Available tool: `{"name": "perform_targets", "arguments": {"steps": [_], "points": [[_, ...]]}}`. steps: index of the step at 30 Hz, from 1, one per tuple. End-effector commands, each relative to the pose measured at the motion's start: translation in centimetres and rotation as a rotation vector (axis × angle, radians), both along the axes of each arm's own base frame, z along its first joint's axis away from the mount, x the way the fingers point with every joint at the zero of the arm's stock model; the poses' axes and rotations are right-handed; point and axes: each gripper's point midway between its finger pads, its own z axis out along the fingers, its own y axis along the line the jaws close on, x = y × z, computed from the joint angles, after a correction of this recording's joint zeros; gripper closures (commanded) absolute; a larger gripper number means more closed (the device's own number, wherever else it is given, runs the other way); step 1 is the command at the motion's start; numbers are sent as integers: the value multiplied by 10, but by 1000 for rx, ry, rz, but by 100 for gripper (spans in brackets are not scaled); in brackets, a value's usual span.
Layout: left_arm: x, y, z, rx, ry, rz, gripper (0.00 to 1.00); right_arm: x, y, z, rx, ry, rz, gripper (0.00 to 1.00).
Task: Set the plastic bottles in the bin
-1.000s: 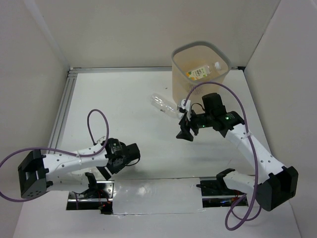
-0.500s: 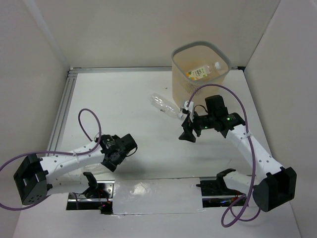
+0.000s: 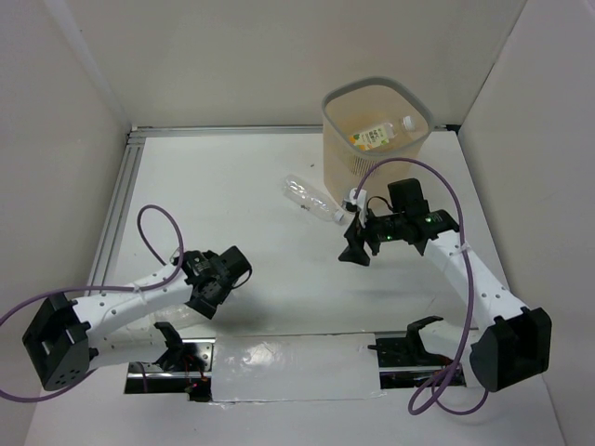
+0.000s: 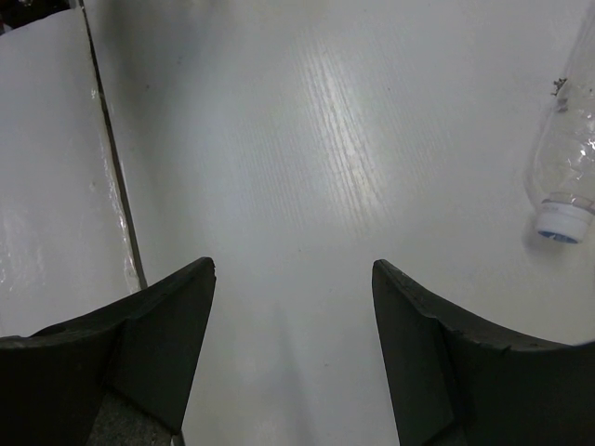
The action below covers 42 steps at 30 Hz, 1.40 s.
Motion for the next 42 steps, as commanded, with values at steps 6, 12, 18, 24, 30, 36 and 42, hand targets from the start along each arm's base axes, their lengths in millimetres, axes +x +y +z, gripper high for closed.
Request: {"name": "perform_targets", "arguments": {"steps": [6, 12, 18, 24, 30, 36, 42], "points": [[22, -1, -1, -207, -111, 586, 8, 4, -5, -8, 6, 15, 8, 24], [16, 0, -13, -213, -84, 597, 23, 6, -12, -11, 3, 28, -6, 24], [9, 5, -23, -203, -69, 606, 31, 6, -16, -17, 1, 42, -10, 24], [10, 3, -21, -209, -71, 578, 50, 8, -17, -16, 7, 36, -9, 24], [9, 4, -23, -201, -66, 578, 65, 6, -17, -19, 3, 37, -4, 24], [7, 0, -23, -176, -50, 507, 78, 6, -17, -19, 3, 37, -4, 24], [26, -34, -3, -131, -77, 312, 79, 7, -17, -19, 1, 27, 2, 24]]}}
